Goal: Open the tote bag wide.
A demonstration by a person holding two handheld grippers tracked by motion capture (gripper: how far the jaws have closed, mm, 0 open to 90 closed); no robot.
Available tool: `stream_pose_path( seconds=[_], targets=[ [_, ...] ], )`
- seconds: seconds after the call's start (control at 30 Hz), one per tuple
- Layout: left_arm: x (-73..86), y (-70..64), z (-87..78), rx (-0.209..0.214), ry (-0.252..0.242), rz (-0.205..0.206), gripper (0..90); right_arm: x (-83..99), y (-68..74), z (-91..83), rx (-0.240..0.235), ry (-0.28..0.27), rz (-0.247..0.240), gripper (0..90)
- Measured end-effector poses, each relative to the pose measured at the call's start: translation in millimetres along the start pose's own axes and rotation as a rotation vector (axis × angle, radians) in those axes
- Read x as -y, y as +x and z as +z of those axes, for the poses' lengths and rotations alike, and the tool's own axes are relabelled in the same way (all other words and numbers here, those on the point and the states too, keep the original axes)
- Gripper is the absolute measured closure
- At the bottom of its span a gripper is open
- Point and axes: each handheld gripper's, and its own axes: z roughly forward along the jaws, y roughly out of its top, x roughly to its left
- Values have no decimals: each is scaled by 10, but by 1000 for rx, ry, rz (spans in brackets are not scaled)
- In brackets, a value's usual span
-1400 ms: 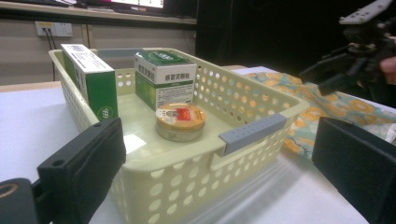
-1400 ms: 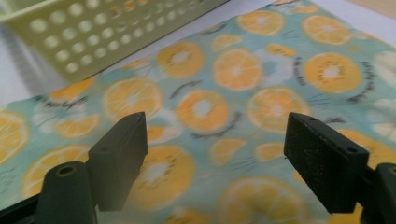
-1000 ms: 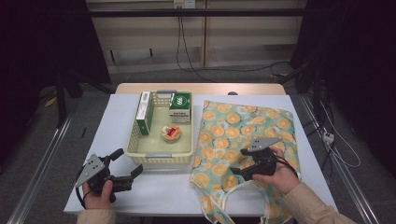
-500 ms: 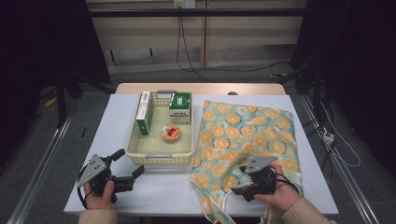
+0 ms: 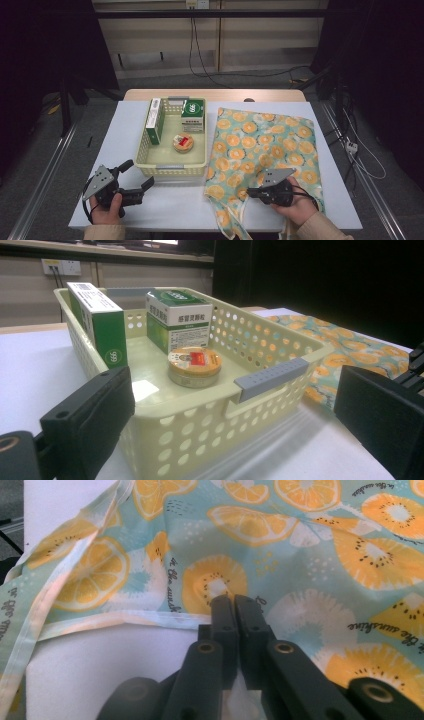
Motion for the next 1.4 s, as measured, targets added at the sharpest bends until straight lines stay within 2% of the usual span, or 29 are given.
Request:
stream_pose_path(
  seconds=[0.1, 0.27, 0.5, 0.67, 0.83, 0.9, 1.1, 1.17, 1.33, 1.4],
  targets=[
    [-5, 6, -11, -2, -1, 4, 25, -30, -41, 21, 35, 1, 13, 900],
    [-4, 16, -17, -3, -3, 1, 25, -93, -156, 45, 47, -19, 71, 900],
    [-6, 15, -13, -1, -3, 2, 26, -299, -448, -20, 78, -114, 172, 900],
    [-4, 19, -11, -1, -2, 0, 25, -461, -660, -37, 144, -141, 195, 900],
    [-2, 30, -12, -1, -3, -3, 25, -636, -886, -36, 205, -141, 205, 900],
    [-2, 32, -10, -1, -2, -3, 26, -710, -987, -37, 213, -151, 226, 900],
    [-2, 38, -4, 4, -1, -2, 26, -939, -1281, -44, 290, -175, 258, 900],
    [-1, 41, -1, 7, 0, -4, 26, -1000, -1378, -40, 305, -203, 294, 900],
    [4, 53, 1, 7, 2, -4, 26, -1042, -1551, 22, 370, -196, 312, 900],
    [4, 54, -4, 6, 3, -2, 26, -1004, -1631, 38, 386, -215, 352, 900]
  ],
)
